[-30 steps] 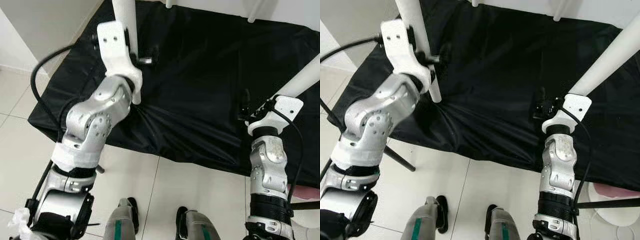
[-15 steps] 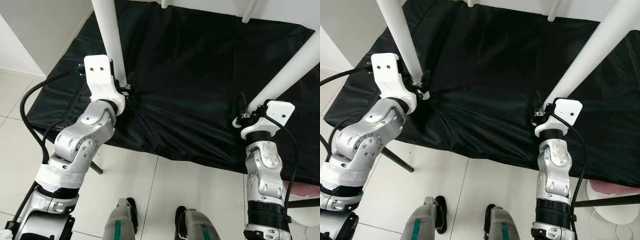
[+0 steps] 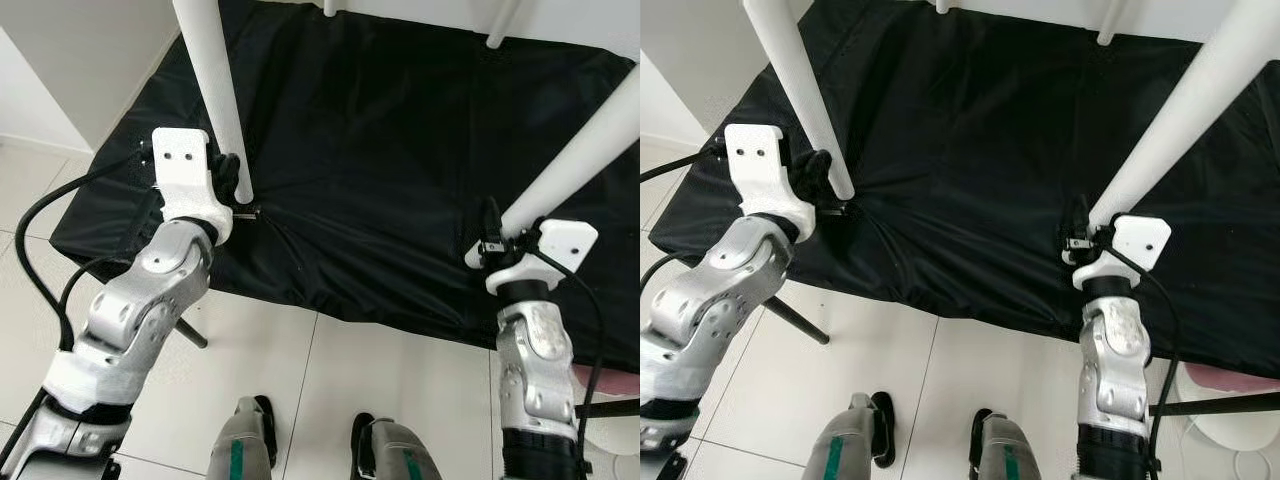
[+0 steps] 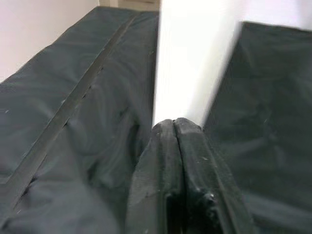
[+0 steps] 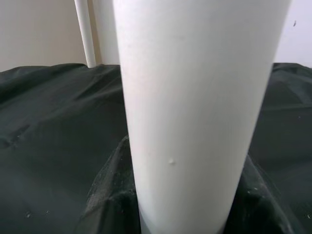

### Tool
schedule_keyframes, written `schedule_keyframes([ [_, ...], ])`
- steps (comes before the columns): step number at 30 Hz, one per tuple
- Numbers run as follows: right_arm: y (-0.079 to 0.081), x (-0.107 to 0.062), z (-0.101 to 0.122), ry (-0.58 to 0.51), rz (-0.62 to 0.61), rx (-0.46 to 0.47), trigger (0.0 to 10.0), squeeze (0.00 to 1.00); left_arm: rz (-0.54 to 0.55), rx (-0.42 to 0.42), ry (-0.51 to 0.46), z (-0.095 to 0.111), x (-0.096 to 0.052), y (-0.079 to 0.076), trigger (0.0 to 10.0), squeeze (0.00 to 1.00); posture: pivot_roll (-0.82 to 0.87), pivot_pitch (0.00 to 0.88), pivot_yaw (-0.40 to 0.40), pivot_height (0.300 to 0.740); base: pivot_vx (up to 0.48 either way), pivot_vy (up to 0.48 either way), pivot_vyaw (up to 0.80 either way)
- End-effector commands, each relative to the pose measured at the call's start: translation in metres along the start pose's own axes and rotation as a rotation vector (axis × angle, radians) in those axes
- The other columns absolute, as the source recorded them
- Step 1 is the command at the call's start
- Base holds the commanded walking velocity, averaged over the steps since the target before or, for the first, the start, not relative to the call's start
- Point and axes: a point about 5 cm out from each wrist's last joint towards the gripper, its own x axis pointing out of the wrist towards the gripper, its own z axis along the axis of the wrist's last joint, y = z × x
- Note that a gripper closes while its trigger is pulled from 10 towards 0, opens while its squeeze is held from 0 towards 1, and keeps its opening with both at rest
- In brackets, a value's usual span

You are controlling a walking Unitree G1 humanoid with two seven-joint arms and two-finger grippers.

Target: Building children table

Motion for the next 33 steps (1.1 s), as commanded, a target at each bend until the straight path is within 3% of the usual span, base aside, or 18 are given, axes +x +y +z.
schedule_keyframes([
  [1,-0.003,-0.007,0.005,-0.012,0.001,0.044,0.0,0.0,-0.373,0.009,0.006,-0.001,-0.009,-0.018,8.3,0.0,0.12,0.166,-0.005,0.74,0.0,0.0,0.0],
  [3,-0.006,-0.011,0.006,-0.005,-0.005,0.057,0.0,0.0,-0.365,0.008,0.01,-0.003,-0.012,-0.015,8.3,0.0,0.12,0.166,-0.005,0.74,0.0,0.0,0.0],
  [4,-0.006,-0.012,0.002,0.018,-0.004,0.065,10.0,0.0,-0.361,-0.002,0.006,-0.004,-0.013,-0.014,10.0,0.0,0.12,0.17,-0.001,0.74,0.0,0.0,0.0],
  [5,-0.007,-0.009,-0.004,0.032,-0.013,0.067,10.0,0.11,-0.355,-0.005,0.006,-0.006,-0.012,-0.013,10.0,0.0,0.11,0.169,0.003,0.74,0.0,0.0,0.0],
  [6,-0.007,-0.009,-0.004,0.032,-0.013,0.067,10.0,0.11,-0.355,-0.005,0.006,-0.006,-0.012,-0.013,10.0,0.0,0.11,0.169,0.003,0.74,0.0,0.0,0.0],
  [7,-0.006,-0.006,-0.006,0.031,-0.018,0.08,10.0,1.0,-0.352,-0.004,0.003,-0.007,-0.011,-0.014,10.0,0.0,0.11,0.169,0.003,0.74,0.0,0.0,0.0],
  [8,-0.002,-0.001,-0.006,0.016,-0.006,0.092,10.0,1.0,-0.354,-0.027,0.0,-0.007,-0.01,-0.014,10.0,0.16,0.12,0.167,0.004,0.74,0.0,0.0,0.0],
  [10,0.001,0.003,-0.004,0.002,0.004,0.1,10.0,1.0,-0.356,-0.043,-0.003,-0.006,-0.01,-0.014,10.0,0.16,0.12,0.167,0.004,0.74,0.0,0.0,0.0],
  [11,0.004,0.006,-0.003,-0.004,0.013,0.1,10.0,1.0,-0.359,-0.049,-0.005,-0.006,-0.009,-0.013,10.0,1.0,0.11,0.163,0.004,0.74,0.0,0.0,0.0],
  [15,0.009,0.009,-0.002,-0.005,0.043,0.1,10.0,1.0,-0.35,-0.028,-0.015,-0.005,-0.01,-0.012,10.0,1.0,0.12,0.161,0.001,0.74,0.0,0.0,0.0],
  [16,0.011,0.008,-0.002,0.002,0.051,0.091,10.0,1.0,-0.338,-0.019,-0.035,-0.004,-0.012,-0.01,10.0,0.64,0.12,0.161,-0.004,0.74,0.0,0.0,0.0],
  [17,0.011,0.004,0.0,-0.007,0.034,0.073,10.0,0.0,-0.319,0.006,-0.083,-0.003,-0.018,-0.009,10.0,0.0,0.12,0.164,-0.009,0.74,0.0,0.0,0.0],
  [22,0.007,0.0,0.001,-0.018,-0.013,0.051,10.0,0.0,-0.315,0.027,-0.115,-0.005,-0.025,-0.01,10.0,0.0,0.12,0.166,-0.017,0.74,0.0,0.0,0.0],
  [25,0.003,-0.017,-0.001,-0.022,-0.082,-0.024,10.0,0.0,-0.311,0.06,-0.163,-0.012,-0.038,-0.012,10.0,0.0,0.11,0.174,-0.024,0.74,0.0,0.0,0.0],
  [33,0.004,-0.047,0.002,-0.009,-0.119,-0.101,10.0,0.0,-0.297,0.091,-0.19,-0.024,-0.06,-0.008,10.0,0.0,0.08,0.182,-0.014,0.74,0.0,0.0,0.0],
])
